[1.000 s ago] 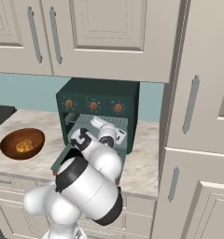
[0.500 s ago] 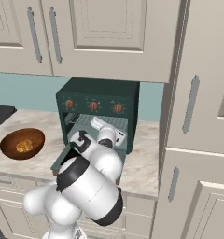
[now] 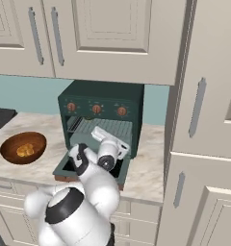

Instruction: Pick up the heated bread from the toaster oven and place it in the bowl. Then move the bread bowl to the dining counter.

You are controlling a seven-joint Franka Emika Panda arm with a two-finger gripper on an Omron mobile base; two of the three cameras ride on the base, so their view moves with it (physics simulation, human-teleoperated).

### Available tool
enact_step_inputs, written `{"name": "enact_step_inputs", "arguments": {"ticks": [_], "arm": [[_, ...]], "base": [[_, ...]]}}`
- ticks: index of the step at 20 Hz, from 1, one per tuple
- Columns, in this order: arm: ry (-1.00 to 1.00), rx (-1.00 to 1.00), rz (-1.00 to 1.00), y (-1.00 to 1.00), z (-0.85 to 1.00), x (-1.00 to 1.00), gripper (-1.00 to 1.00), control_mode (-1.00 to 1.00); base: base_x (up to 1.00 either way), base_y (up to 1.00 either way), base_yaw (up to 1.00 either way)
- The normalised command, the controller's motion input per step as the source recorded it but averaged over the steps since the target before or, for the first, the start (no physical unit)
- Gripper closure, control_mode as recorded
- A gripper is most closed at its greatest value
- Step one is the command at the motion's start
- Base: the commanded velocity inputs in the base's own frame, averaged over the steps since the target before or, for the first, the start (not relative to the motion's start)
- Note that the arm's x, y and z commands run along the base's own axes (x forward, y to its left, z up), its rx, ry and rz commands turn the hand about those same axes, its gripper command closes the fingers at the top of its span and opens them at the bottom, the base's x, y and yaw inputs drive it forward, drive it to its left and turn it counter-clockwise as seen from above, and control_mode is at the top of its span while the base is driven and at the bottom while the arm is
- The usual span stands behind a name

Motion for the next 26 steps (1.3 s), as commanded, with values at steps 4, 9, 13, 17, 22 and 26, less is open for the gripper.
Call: {"name": "enact_step_inputs", "arguments": {"ticks": [4,9,13,17,22,26], "arm": [[-0.06,0.00,0.00,-0.08,0.00,-0.94,1.00,-1.00],[-0.08,0.00,-0.01,-0.15,0.00,-1.00,1.00,-1.00],[-0.08,0.00,0.00,-0.08,0.00,-1.00,1.00,-1.00],[-0.15,0.00,0.00,-0.09,0.00,-1.00,1.00,-1.00],[-0.38,0.00,-0.01,0.03,0.56,-0.61,1.00,-1.00],[-0.34,-0.08,0.00,0.33,0.98,0.05,-1.00,-1.00]], "base": [[0.00,0.00,0.00],[0.00,0.00,0.00],[0.00,0.00,0.00],[0.00,0.00,0.00],[0.00,0.00,0.00],[0.00,0.00,0.00]]}}
